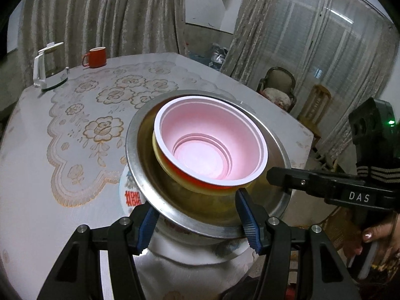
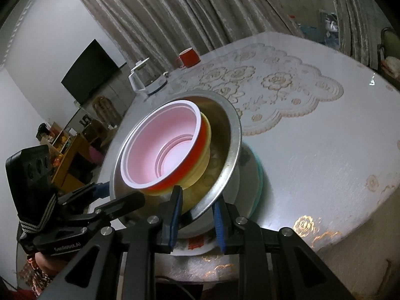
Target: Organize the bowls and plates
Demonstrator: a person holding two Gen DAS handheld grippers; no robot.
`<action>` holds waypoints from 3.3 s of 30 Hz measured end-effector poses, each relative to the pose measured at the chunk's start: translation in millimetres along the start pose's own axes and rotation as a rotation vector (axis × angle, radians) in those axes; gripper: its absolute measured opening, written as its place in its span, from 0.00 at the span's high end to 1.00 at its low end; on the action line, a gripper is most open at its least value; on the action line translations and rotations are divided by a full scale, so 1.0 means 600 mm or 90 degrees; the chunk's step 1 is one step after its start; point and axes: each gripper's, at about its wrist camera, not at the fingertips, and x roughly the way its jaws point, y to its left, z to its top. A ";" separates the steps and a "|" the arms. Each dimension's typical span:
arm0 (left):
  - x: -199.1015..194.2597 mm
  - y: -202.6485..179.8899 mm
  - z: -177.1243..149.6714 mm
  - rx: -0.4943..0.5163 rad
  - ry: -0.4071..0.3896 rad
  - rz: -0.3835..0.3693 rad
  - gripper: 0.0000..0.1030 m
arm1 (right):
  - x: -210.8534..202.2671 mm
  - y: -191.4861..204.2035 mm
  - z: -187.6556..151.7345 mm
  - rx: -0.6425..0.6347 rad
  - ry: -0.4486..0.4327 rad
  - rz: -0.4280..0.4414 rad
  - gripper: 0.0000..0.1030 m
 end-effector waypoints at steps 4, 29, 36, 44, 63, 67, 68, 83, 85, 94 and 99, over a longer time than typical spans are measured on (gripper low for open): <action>-0.008 0.003 -0.015 -0.005 -0.002 0.010 0.41 | 0.005 0.008 -0.008 -0.008 0.006 0.003 0.78; 0.019 0.002 -0.042 -0.041 0.030 0.010 0.41 | 0.031 -0.010 -0.034 0.025 0.034 -0.004 0.76; 0.029 0.007 -0.037 -0.030 0.034 0.025 0.41 | 0.054 -0.017 -0.026 0.026 0.035 -0.001 0.75; 0.014 0.011 -0.047 -0.027 0.029 0.031 0.41 | 0.039 -0.014 -0.036 0.039 0.048 0.033 0.71; -0.031 -0.009 -0.080 -0.017 -0.011 0.077 0.37 | 0.013 0.017 -0.053 -0.034 0.006 -0.043 0.65; -0.035 -0.011 -0.096 -0.025 -0.007 0.079 0.37 | 0.004 0.021 -0.065 -0.042 0.004 -0.046 0.65; -0.037 -0.011 -0.100 -0.029 -0.005 0.078 0.36 | 0.003 0.022 -0.068 -0.043 0.005 -0.047 0.65; -0.057 -0.022 -0.137 -0.048 -0.004 0.080 0.19 | -0.009 0.034 -0.129 -0.060 0.006 -0.083 0.65; -0.057 -0.021 -0.142 -0.054 -0.002 0.078 0.17 | -0.014 0.037 -0.134 -0.067 -0.001 -0.094 0.65; -0.080 -0.030 -0.157 -0.065 -0.028 0.081 0.01 | -0.050 0.076 -0.142 -0.181 -0.098 -0.212 0.64; -0.091 -0.047 -0.164 -0.045 -0.036 0.142 0.00 | -0.059 0.076 -0.159 -0.176 -0.107 -0.187 0.61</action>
